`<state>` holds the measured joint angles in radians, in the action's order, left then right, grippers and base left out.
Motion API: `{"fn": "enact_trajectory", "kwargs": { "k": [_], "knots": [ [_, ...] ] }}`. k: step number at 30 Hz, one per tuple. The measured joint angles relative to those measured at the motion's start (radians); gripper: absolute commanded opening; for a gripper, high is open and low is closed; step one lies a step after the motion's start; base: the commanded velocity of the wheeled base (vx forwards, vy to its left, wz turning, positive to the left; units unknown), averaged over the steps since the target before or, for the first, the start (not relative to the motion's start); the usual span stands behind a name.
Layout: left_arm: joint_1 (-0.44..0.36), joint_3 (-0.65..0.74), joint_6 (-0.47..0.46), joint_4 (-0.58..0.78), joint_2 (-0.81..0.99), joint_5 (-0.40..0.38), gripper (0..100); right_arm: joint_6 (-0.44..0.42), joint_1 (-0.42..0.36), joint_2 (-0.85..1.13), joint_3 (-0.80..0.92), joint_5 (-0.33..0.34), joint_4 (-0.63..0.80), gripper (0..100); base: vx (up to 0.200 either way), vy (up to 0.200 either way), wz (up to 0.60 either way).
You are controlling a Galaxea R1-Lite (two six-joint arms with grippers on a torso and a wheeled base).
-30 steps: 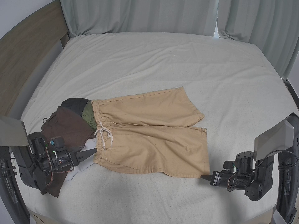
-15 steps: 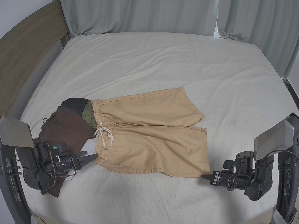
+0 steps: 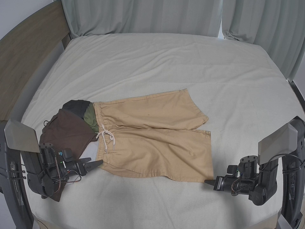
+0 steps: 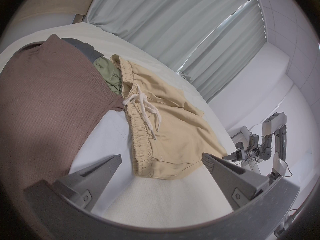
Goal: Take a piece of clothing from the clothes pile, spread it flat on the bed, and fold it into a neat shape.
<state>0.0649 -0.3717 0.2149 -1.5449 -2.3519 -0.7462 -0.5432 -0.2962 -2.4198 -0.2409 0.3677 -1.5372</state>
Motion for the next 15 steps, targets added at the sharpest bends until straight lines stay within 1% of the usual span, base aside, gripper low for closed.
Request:
{"fn": "enact_trajectory", "kwargs": {
  "k": [7, 12, 15],
  "knots": [
    [-0.023, -0.025, 0.010, 0.000, -0.045, 0.025, 100, 0.000, 0.000, -0.003, -0.003, 0.000, 0.000, 0, 0.000, 0.000, 0.00],
    [-0.051, -0.048, 0.074, -0.001, -0.068, 0.081, 100, 0.000, 0.001, -0.006, -0.007, 0.001, 0.001, 0, 0.000, 0.000, 0.00],
    [-0.066, -0.057, 0.094, -0.001, -0.075, 0.099, 100, 0.000, -0.001, -0.008, -0.007, 0.001, 0.001, 0, 0.000, 0.000, 0.00]
  ]
}}
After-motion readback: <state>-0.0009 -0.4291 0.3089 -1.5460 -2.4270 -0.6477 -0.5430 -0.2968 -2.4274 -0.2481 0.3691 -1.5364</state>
